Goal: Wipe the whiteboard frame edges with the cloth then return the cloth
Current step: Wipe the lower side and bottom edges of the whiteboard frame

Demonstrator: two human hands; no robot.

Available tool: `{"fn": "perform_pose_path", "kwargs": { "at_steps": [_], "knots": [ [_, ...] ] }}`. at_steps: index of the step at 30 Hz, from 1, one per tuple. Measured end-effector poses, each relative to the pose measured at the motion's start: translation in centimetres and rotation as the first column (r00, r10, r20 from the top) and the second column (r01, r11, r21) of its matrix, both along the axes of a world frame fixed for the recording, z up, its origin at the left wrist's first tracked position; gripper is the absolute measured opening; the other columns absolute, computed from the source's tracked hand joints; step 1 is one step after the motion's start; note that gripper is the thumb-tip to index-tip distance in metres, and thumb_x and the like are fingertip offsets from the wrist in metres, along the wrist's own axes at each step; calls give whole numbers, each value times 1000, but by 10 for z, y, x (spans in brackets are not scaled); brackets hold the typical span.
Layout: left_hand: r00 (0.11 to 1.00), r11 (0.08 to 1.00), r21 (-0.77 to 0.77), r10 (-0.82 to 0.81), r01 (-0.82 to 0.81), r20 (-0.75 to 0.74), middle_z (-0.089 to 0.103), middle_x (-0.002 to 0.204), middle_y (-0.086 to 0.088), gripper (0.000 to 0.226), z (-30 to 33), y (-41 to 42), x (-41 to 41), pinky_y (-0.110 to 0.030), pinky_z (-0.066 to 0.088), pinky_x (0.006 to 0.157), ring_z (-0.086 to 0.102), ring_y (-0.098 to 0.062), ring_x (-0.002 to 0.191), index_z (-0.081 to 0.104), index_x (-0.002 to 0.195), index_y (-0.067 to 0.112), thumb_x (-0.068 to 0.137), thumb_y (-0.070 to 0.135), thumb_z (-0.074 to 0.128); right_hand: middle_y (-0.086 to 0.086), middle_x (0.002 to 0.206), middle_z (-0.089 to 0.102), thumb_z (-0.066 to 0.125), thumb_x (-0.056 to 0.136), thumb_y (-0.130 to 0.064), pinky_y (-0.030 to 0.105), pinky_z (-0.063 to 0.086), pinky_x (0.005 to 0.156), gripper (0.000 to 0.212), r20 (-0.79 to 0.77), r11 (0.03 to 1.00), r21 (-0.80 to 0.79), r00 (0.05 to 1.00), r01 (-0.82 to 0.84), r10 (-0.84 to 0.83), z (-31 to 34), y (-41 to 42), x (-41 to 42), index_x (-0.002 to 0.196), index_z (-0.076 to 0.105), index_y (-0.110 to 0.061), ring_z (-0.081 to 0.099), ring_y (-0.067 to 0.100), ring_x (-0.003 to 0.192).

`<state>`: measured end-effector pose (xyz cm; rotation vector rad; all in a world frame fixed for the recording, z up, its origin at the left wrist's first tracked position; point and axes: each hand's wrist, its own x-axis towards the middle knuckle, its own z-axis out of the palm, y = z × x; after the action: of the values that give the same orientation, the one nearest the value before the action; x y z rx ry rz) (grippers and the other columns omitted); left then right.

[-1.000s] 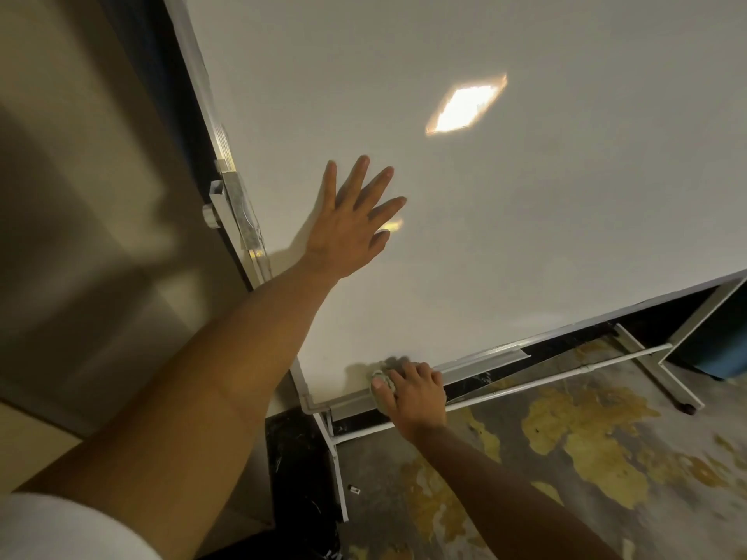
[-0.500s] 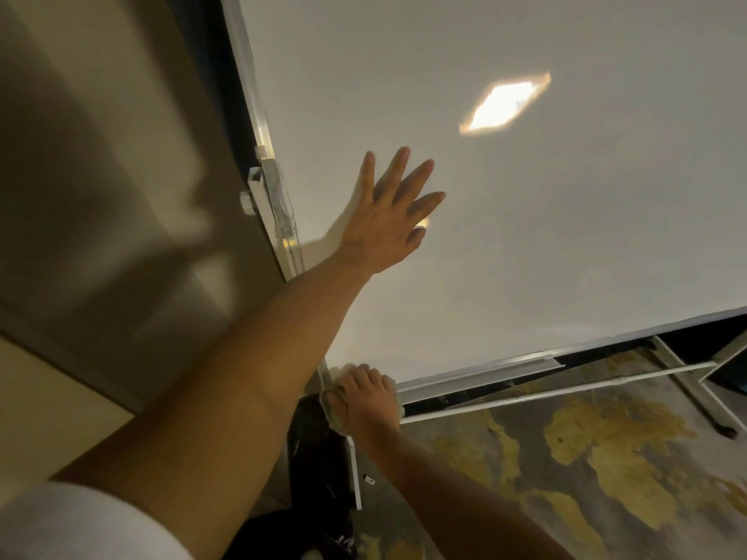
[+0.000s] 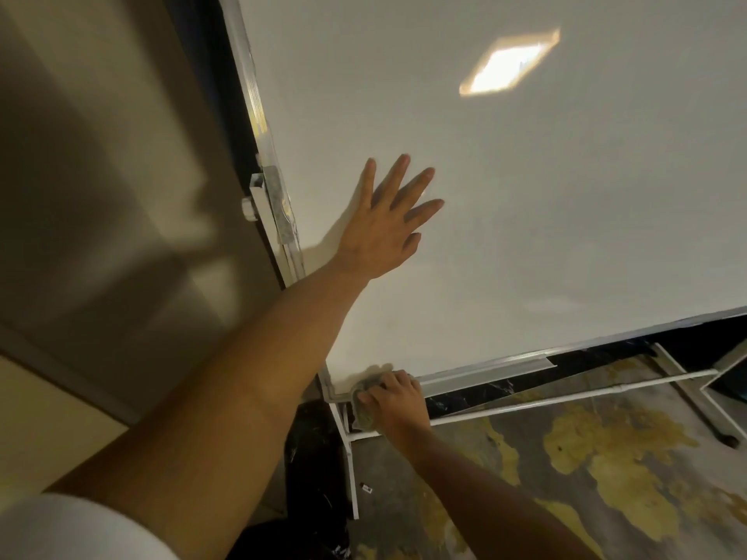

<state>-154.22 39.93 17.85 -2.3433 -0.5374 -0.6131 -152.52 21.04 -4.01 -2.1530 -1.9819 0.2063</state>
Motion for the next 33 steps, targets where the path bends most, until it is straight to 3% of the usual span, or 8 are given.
{"fn": "perform_pose_path", "kwargs": {
  "at_steps": [8,14,21,26,33],
  "knots": [
    [1000,1000,-19,-2,2,4,1,179,-9,68,0,6,3,-74,18,124,7,-46,163,5,170,32,108,59,16,-1,144,44,32,105,-50,38,34,106,43,61,996,-50,996,69,-66,5,-14,72,126,62,-28,41,19,125],
    [1000,1000,-16,-12,12,20,-1,179,-9,70,-4,8,7,-75,19,123,6,-46,163,6,170,31,107,59,20,2,139,49,49,101,-43,43,41,98,32,86,997,-29,994,72,-70,4,-28,117,126,62,-30,45,24,121],
    [999,1000,-1,-27,27,43,-1,179,-8,70,-8,9,5,-75,18,123,6,-46,163,1,170,32,108,57,22,-3,124,58,42,103,-49,38,42,95,42,-7,961,8,961,277,-277,15,-38,175,108,72,-21,49,18,112],
    [999,1000,-4,-12,12,32,-2,179,-7,69,-9,4,5,-75,13,124,5,-47,163,1,170,34,108,53,27,-11,136,51,43,102,-48,31,42,100,33,227,956,-86,940,280,-255,24,-55,226,127,62,-38,45,13,118],
    [999,999,15,38,-38,4,-5,179,-7,71,-6,-4,6,-74,9,125,0,-46,163,-2,169,35,108,51,31,-11,137,53,42,103,-43,28,43,101,34,262,922,-124,908,367,-326,28,-59,264,133,59,-37,47,14,123]
  ]
}}
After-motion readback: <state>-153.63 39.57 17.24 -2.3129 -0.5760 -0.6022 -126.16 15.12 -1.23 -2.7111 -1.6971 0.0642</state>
